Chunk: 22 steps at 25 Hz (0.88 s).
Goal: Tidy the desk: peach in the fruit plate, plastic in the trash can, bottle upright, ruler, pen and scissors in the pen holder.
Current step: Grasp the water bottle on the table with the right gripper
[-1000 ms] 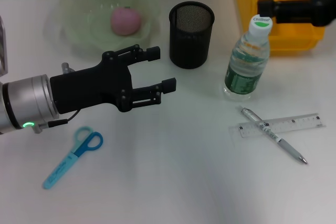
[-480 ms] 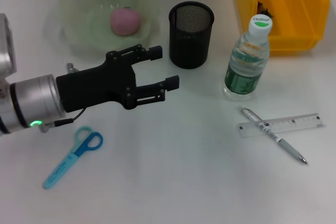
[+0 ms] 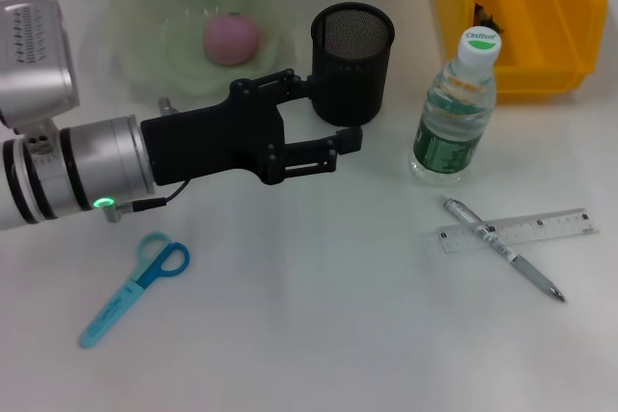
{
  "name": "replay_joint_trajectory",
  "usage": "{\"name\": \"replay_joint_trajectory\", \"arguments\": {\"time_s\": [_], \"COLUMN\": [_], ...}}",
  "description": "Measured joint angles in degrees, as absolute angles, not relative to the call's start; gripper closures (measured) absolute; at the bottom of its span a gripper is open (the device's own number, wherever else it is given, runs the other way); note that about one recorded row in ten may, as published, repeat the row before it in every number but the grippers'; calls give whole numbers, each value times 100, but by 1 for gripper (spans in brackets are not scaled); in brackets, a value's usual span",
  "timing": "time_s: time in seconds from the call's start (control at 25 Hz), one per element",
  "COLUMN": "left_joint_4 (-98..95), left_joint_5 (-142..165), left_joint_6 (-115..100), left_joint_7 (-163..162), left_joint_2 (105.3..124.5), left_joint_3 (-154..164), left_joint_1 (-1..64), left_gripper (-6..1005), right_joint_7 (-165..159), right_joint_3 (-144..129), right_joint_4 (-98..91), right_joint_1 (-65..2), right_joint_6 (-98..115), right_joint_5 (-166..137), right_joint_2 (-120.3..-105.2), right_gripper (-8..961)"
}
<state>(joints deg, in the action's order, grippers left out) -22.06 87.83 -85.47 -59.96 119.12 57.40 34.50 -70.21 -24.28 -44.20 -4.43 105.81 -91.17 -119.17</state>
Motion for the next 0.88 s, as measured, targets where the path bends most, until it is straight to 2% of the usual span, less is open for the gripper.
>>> {"name": "replay_joint_trajectory", "arguments": {"time_s": [0.24, 0.52, 0.8, 0.88], "left_joint_4": [-1548, -543, -477, -724], "left_joint_5": [8370, 8120, 8124, 8115], "left_joint_6": [-8363, -8024, -7998, -8230], "left_joint_7": [-5345, -4684, -4681, -4743], "left_joint_2": [11918, 11918, 11918, 11918], "left_joint_3": [5768, 5775, 5774, 5740], "left_joint_1": [3649, 4243, 4347, 4108], "left_gripper": [210, 210, 210, 210], "right_joint_7": [-6350, -6033, -5906, -5905], "right_joint_3": [-2377, -2409, -2441, -2451], "right_joint_4": [-3767, -3372, -3022, -2956], "right_joint_1": [-613, -687, -1298, -1480], "right_joint_6": [10180, 9672, 9232, 9111], "right_joint_5": [-9349, -9371, -9888, -9959], "right_joint_2": [-11918, -11916, -11902, -11905], "right_gripper": [307, 307, 307, 307]}}
